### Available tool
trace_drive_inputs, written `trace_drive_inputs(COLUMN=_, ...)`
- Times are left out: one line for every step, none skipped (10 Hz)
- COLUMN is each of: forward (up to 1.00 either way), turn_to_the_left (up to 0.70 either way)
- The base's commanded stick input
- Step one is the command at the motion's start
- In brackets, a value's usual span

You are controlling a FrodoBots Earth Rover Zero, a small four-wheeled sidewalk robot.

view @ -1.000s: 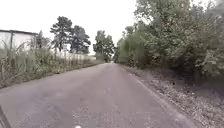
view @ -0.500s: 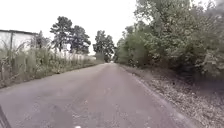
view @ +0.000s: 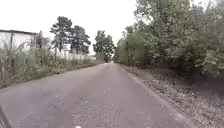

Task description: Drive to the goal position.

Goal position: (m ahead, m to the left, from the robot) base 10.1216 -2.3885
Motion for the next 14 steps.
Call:
trace_drive_inputs(forward=0.20, turn_to_the_left=0.00)
trace_drive_inputs(forward=0.34, turn_to_the_left=0.00)
trace_drive_inputs(forward=0.48, turn_to_the_left=0.00)
trace_drive_inputs(forward=0.63, turn_to_the_left=0.00)
trace_drive_inputs(forward=0.94, turn_to_the_left=0.00)
trace_drive_inputs(forward=0.98, turn_to_the_left=0.00)
trace_drive_inputs(forward=0.98, turn_to_the_left=0.00)
trace_drive_inputs(forward=0.99, turn_to_the_left=0.00)
trace_drive_inputs(forward=1.00, turn_to_the_left=0.00)
trace_drive_inputs(forward=1.00, turn_to_the_left=0.00)
trace_drive_inputs(forward=1.00, turn_to_the_left=0.00)
trace_drive_inputs(forward=1.00, turn_to_the_left=0.00)
trace_drive_inputs(forward=1.00, turn_to_the_left=0.00)
trace_drive_inputs(forward=1.00, turn_to_the_left=0.00)
